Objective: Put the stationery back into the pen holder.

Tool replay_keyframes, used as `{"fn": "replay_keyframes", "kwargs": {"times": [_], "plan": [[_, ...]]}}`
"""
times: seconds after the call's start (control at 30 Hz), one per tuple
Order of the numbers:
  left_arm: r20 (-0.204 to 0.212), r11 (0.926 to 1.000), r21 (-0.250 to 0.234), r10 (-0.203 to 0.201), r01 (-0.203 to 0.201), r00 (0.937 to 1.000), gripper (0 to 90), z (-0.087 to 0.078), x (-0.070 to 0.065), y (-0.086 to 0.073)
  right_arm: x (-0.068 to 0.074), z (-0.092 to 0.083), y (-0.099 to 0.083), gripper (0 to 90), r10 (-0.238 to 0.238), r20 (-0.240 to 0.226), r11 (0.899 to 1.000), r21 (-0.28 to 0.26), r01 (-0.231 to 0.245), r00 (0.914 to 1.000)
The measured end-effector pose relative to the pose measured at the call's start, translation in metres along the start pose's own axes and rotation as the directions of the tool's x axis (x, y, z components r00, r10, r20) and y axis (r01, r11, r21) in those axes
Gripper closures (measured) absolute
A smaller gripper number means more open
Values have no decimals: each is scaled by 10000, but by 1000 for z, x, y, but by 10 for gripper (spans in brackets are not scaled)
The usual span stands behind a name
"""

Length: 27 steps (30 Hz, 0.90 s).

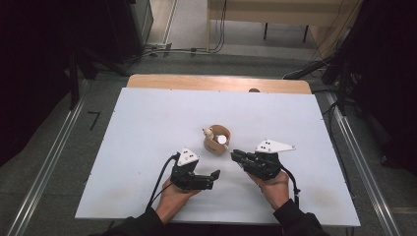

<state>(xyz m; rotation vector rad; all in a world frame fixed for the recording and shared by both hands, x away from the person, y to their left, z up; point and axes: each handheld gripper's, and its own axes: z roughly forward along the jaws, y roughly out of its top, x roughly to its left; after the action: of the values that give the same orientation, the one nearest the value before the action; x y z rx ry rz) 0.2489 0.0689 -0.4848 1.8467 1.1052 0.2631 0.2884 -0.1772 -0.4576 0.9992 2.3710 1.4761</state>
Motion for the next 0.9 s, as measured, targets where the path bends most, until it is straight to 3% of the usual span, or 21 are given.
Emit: {"fn": "replay_keyframes", "kwargs": {"times": [0.4, 0.53, 0.9], "plan": [[1137, 9995, 25, -330, 329, 9930, 182, 12, -11, 3, 4, 11, 3, 788, -122, -542, 9996, -245, 109, 9985], [1608, 9987, 134, -498, 482, 9857, 221, 17, -13, 3, 5, 16, 4, 788, -100, -663, 9996, -264, 83, 9978], [2341, 9961, 313, -876, 825, 9683, 317, 30, -15, 4, 7, 25, 6, 788, 73, -866, 9995, -294, -99, 9962]]}}
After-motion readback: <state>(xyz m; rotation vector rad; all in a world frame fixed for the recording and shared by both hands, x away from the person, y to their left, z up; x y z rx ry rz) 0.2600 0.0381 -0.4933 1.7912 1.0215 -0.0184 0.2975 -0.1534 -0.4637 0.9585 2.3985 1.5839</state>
